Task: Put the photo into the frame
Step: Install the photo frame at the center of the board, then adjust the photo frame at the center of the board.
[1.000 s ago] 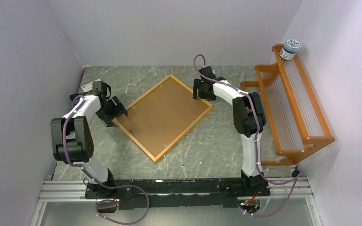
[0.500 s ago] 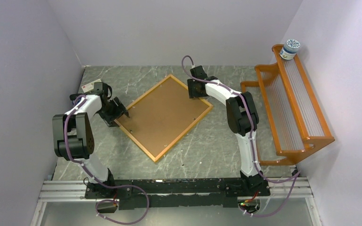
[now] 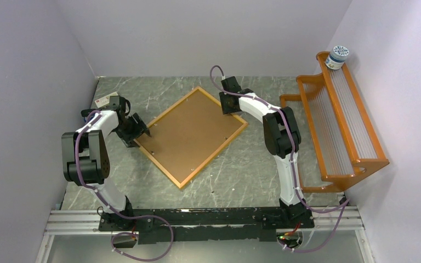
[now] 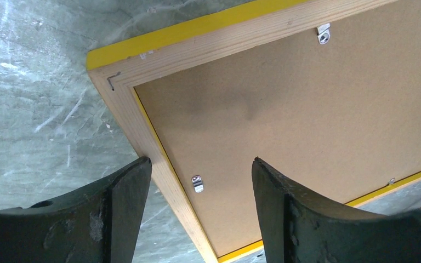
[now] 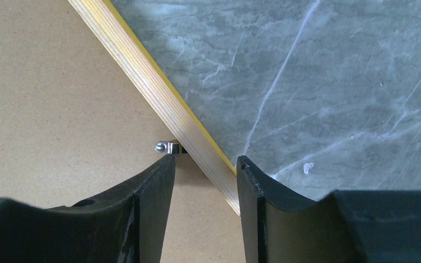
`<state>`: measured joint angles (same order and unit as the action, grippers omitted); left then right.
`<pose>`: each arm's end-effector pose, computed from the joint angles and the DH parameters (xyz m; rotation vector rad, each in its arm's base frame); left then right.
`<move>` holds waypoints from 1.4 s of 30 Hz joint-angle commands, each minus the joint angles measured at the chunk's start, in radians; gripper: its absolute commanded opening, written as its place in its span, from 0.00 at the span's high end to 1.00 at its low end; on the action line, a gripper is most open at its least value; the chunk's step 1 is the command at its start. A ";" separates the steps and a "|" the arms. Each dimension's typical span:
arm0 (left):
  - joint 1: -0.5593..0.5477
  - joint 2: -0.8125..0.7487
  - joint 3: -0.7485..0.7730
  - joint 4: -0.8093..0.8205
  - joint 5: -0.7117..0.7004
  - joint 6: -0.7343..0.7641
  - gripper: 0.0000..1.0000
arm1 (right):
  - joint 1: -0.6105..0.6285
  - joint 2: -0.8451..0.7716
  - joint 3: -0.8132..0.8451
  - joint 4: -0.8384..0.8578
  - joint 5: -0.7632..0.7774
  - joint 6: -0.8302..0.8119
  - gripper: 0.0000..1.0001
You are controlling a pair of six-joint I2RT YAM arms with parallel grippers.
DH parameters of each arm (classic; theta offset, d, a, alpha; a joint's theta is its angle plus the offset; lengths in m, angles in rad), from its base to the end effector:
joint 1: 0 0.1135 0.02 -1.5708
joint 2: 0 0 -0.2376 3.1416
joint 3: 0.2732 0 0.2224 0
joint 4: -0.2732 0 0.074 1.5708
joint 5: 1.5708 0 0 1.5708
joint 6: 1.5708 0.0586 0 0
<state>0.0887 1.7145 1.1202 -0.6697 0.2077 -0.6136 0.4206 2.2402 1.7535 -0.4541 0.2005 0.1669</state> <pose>0.3046 0.0150 0.1533 -0.9444 2.7126 -0.4043 0.4267 0.1781 0.1465 -0.2334 2.4736 -0.0048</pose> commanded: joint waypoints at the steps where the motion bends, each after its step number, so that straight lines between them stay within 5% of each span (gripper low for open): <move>1: -0.001 0.013 0.009 0.016 0.023 0.009 0.28 | -0.001 0.001 0.014 0.037 0.015 -0.014 0.51; 14: -0.002 0.021 0.007 0.013 0.030 0.014 0.29 | 0.000 0.016 -0.044 0.137 0.037 -0.048 0.61; 25: -0.002 0.020 0.008 0.014 0.031 0.011 0.29 | 0.000 -0.017 -0.072 0.124 0.009 0.030 0.58; 34: -0.001 0.057 0.033 -0.001 0.021 0.010 0.22 | -0.091 -0.165 -0.251 0.184 -0.421 0.114 0.39; 42: -0.001 0.112 0.067 0.080 0.187 0.018 0.24 | -0.104 -0.228 -0.375 0.183 -0.471 0.187 0.38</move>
<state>0.0921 1.7603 1.1606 -0.6788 0.2802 -0.6136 0.2947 2.0918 1.4609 -0.2287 -0.1669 0.2737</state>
